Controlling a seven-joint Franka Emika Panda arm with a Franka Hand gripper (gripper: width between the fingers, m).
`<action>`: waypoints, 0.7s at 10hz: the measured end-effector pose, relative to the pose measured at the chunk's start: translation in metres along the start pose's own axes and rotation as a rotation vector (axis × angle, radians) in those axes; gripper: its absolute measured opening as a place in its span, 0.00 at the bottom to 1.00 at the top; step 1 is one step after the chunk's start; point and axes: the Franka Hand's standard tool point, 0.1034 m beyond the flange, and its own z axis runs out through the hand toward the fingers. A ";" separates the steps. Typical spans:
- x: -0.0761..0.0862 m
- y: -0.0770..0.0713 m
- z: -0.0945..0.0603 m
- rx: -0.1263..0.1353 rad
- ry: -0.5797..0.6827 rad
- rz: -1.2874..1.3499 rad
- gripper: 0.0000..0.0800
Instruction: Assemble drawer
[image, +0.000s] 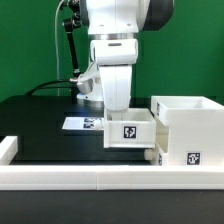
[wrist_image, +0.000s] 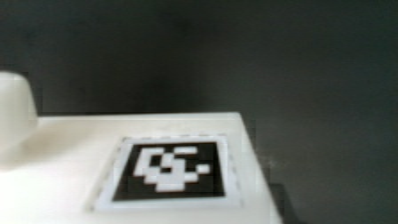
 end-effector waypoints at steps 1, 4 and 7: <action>0.000 0.000 0.000 0.001 0.000 0.001 0.05; -0.001 0.006 0.001 0.008 0.002 0.001 0.05; 0.000 0.014 0.001 -0.011 0.005 0.004 0.05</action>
Offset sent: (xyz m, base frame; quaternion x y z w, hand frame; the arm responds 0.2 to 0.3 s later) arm 0.0259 0.0065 -0.0004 0.0168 0.0148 -0.0211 0.9995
